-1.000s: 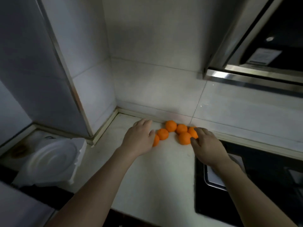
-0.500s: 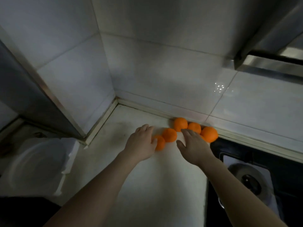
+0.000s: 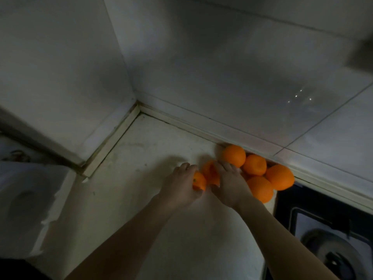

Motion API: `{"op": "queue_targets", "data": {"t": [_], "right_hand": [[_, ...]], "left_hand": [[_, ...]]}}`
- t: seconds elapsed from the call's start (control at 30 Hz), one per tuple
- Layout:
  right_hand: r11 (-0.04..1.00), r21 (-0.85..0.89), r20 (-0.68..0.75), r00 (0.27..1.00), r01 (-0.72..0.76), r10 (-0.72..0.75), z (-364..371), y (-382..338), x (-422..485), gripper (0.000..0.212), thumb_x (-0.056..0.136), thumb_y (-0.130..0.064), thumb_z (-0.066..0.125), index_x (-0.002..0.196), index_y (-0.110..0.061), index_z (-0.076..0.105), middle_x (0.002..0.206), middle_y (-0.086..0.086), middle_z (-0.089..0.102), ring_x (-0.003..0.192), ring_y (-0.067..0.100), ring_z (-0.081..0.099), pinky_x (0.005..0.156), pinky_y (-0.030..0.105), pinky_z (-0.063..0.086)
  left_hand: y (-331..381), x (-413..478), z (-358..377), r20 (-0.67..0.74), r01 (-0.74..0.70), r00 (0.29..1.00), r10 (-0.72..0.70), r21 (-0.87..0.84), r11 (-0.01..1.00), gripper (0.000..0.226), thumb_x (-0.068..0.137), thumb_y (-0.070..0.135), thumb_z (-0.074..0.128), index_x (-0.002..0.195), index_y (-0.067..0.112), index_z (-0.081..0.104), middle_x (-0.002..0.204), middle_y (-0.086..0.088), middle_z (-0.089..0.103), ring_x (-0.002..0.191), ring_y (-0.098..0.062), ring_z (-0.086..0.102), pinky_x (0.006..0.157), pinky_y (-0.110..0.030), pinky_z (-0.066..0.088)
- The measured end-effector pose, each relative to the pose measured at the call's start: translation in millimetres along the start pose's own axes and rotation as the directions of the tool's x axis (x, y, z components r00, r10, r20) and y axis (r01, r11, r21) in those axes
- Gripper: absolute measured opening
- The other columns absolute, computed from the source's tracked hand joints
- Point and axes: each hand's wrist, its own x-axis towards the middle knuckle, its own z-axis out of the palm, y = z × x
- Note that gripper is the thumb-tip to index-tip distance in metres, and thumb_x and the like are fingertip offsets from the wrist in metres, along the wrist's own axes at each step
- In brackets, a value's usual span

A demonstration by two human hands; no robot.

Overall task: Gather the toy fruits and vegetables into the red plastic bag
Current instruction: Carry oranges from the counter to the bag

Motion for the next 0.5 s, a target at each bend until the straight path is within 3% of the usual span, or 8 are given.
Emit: {"op": "queue_targets", "data": {"t": [0.27,0.5], "right_hand": [[1.0,0.022,-0.125,0.992,-0.003,0.005,15.8,2.0,12.6,0.057,0.087,-0.023,0.06,0.14,-0.016,0.041,0.139,0.007,0.042,0.121,0.026,0.04,0.098,0.034,0.037],[0.999,0.05,-0.178,0.984,-0.007,0.016,9.2,-1.5,-3.1,0.058,0.083,-0.026,0.064,0.137,-0.016,0.045,0.134,0.007,0.046,0.116,0.03,0.043,0.094,0.037,0.039]], "left_hand": [[-4.8,9.5,15.2,-0.036,0.008,0.999,-0.012,-0.101,0.995,0.041,0.07,0.041,0.066,0.108,0.028,0.056,0.105,0.005,0.059,0.096,-0.018,0.058,0.077,-0.034,0.05],[-4.1,-3.0,-0.7,-0.096,0.005,0.995,-0.017,-0.13,0.991,0.056,0.07,0.042,0.071,0.122,0.026,0.054,0.116,0.001,0.057,0.104,-0.022,0.056,0.084,-0.036,0.05]]}}
